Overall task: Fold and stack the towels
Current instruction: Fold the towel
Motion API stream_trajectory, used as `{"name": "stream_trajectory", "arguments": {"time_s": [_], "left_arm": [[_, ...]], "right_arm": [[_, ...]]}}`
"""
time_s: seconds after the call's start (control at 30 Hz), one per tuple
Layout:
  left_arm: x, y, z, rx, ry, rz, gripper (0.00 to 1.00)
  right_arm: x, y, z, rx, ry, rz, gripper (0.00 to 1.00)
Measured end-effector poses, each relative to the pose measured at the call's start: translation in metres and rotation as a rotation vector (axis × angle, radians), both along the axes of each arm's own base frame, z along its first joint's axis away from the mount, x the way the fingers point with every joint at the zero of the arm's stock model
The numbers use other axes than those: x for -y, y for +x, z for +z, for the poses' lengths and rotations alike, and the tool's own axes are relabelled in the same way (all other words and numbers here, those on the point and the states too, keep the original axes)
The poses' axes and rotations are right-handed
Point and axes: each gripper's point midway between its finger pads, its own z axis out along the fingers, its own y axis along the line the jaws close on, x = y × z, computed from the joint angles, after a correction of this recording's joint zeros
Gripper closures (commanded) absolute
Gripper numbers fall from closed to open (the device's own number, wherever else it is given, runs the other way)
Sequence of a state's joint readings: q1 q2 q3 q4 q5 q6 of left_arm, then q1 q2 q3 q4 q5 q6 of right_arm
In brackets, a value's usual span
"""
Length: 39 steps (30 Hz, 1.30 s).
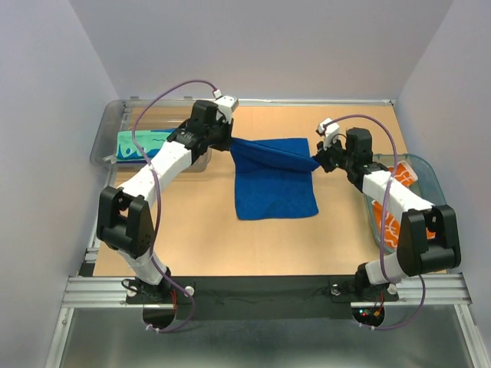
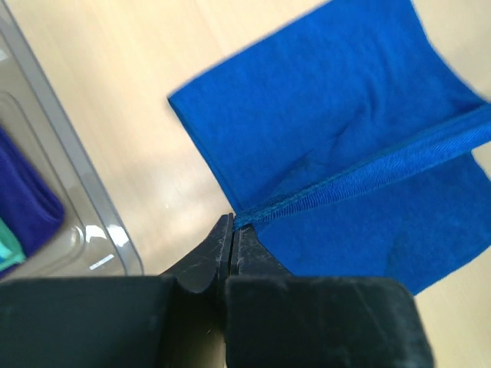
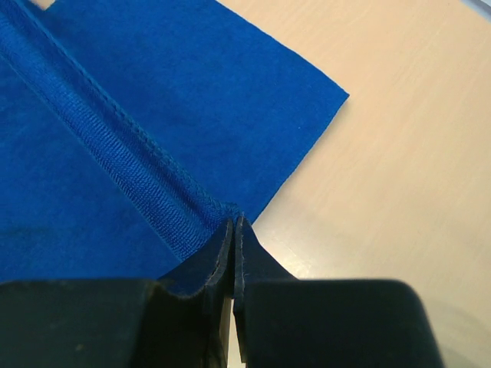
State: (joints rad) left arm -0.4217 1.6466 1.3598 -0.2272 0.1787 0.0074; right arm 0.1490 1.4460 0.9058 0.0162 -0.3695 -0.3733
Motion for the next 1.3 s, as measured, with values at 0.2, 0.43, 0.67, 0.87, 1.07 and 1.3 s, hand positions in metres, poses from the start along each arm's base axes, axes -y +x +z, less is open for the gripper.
{"name": "stream_trajectory", "arguments": {"time_s": [0.2,0.43,0.67,0.87,1.07,1.3], "left_arm": [[0.008,0.019,0.059,0.119,-0.034,0.0,1.0],[0.011,0.005,0.037,0.087,0.004,-0.019,1.0],[-0.004,-0.041,-0.041,-0.094,0.079,-0.014,1.0],[-0.001,-0.074,-0.067,-0.168,0.05,-0.023,1.0],[0.005,-0.103,-0.096,-0.263,0.045,-0.039,1.0],[0.008,-0.106,-0.095,-0.265,0.039,-0.04,1.0]], "right_arm": [[0.0,-0.001,0.009,0.018,0.007,-0.005,0.99],[0.004,-0.003,0.027,0.063,0.003,-0.024,1.0],[0.006,-0.013,0.013,-0.001,-0.008,-0.027,0.99],[0.003,-0.031,-0.008,-0.102,0.023,-0.025,0.99],[0.003,-0.056,-0.035,-0.263,0.065,-0.078,0.99],[0.004,-0.074,-0.045,-0.38,0.113,-0.145,0.99]]}}
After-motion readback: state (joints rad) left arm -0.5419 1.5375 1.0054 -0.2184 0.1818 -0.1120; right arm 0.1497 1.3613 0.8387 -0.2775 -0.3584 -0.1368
